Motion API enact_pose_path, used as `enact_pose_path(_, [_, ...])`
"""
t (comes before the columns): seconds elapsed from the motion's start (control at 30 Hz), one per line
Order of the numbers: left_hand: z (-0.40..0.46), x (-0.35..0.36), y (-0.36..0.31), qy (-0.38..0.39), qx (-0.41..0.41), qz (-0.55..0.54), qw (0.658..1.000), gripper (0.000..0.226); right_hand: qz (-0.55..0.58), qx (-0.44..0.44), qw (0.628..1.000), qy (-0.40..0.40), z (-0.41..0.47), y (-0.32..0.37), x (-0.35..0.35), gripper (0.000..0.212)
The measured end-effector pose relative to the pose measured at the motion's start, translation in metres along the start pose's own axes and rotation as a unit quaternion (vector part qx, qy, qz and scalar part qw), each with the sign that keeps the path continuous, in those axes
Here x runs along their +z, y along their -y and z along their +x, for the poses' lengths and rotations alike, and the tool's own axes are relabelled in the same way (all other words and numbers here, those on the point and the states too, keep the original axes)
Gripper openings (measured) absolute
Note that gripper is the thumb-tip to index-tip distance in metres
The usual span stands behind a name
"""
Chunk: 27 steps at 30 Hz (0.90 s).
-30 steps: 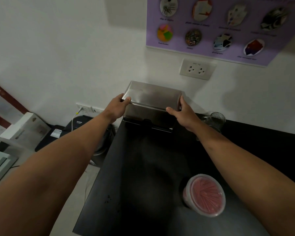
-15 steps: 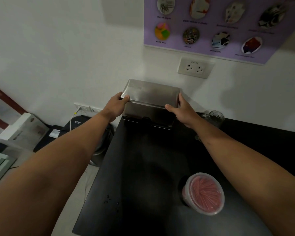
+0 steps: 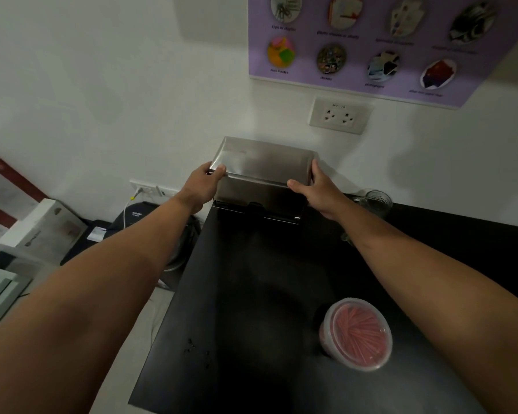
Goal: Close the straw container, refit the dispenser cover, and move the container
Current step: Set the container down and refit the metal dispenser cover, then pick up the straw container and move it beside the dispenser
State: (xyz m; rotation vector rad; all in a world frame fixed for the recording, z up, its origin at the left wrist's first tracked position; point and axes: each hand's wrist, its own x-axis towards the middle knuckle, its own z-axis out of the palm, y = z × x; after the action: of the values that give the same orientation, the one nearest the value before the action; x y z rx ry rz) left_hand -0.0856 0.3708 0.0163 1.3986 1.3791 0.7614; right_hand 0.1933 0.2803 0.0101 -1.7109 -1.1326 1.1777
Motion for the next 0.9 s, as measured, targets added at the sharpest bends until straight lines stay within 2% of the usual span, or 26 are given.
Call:
enact_pose_path(0.17, [-0.019, 0.001, -0.003, -0.022, 0.003, 0.048, 0.999, 0.028, -0.100, -0.013, 0.994, -0.041, -0.019, 0.012, -0.009, 0.100])
enact_pose_path(0.27, [-0.034, -0.002, -0.007, -0.019, -0.021, 0.084, 0.996, 0.069, -0.147, -0.025, 0.987, -0.058, -0.043, 0.021, -0.021, 0.094])
enact_pose_path(0.33, [-0.049, -0.006, -0.011, -0.016, -0.025, 0.093, 0.995, 0.076, -0.183, -0.053, 0.981, -0.045, -0.063, 0.025, -0.030, 0.088])
enact_pose_path(0.43, [-0.078, -0.010, -0.017, 0.011, 0.005, 0.090, 0.996, 0.062, -0.214, -0.089, 0.973, 0.000, -0.095, 0.025, -0.042, 0.071])
enact_pose_path(0.57, [-0.116, -0.009, -0.022, 0.096, 0.051, 0.114, 0.987, 0.042, -0.190, -0.094, 0.976, 0.057, -0.134, 0.024, -0.054, 0.051])
enact_pose_path(0.77, [-0.164, 0.014, -0.023, 0.171, 0.091, 0.112, 0.975, 0.040, -0.228, -0.117, 0.962, 0.095, -0.178, 0.013, -0.068, 0.046])
enact_pose_path(0.9, [-0.191, 0.035, -0.016, 0.186, 0.108, 0.126, 0.968, 0.039, -0.246, -0.133, 0.952, 0.126, -0.196, 0.000, -0.072, 0.049])
